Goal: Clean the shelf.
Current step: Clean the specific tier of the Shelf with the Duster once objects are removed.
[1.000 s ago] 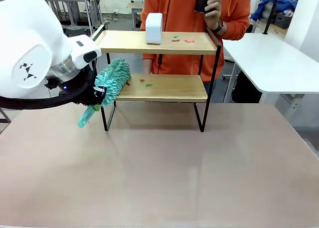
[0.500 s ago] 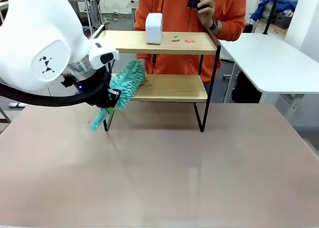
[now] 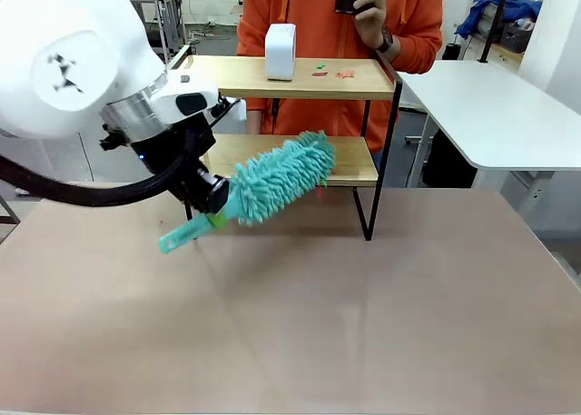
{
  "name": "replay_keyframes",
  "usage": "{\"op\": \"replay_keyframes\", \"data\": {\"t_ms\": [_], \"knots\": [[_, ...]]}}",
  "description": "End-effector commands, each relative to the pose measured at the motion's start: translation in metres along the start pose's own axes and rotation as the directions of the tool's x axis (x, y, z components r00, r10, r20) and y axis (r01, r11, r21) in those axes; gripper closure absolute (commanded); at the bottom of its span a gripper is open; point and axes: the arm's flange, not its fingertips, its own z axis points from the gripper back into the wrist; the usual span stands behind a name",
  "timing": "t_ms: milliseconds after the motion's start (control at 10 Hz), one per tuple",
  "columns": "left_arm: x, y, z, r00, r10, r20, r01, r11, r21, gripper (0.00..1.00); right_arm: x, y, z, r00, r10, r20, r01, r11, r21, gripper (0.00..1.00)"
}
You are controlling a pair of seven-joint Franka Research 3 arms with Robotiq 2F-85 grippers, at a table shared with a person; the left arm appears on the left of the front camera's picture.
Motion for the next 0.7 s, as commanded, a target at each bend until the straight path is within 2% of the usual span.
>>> {"op": "replay_keyframes", "data": {"t_ms": [0, 100, 200, 300, 500, 600], "knots": [[-0.028, 0.008, 0.013, 0.942, -0.301, -0.148, 0.277, 0.947, -0.163, 0.88, 0.003, 0.001, -0.001, 1.000, 0.025, 0.013, -0.025, 1.000, 0.014, 0.00], [-0.041, 0.010, 0.018, 0.820, -0.537, -0.198, 0.456, 0.822, -0.342, 0.88, 0.003, 0.001, -0.001, 1.000, 0.025, 0.013, -0.025, 1.000, 0.014, 0.00], [-0.049, 0.014, 0.024, 0.810, -0.563, -0.164, 0.468, 0.789, -0.398, 0.88, 0.003, 0.001, -0.001, 1.000, 0.025, 0.013, -0.025, 1.000, 0.014, 0.00], [-0.052, 0.020, 0.030, 0.818, -0.559, -0.132, 0.458, 0.773, -0.439, 0.88, 0.003, 0.001, -0.001, 1.000, 0.025, 0.013, -0.025, 1.000, 0.014, 0.00], [-0.063, 0.024, 0.035, 0.835, -0.539, -0.108, 0.446, 0.779, -0.440, 0.88, 0.003, 0.001, -0.001, 1.000, 0.025, 0.013, -0.025, 1.000, 0.014, 0.00], [-0.071, 0.026, 0.042, 0.831, -0.549, -0.088, 0.453, 0.761, -0.464, 0.88, 0.003, 0.001, -0.001, 1.000, 0.025, 0.013, -0.025, 1.000, 0.014, 0.00]]}}
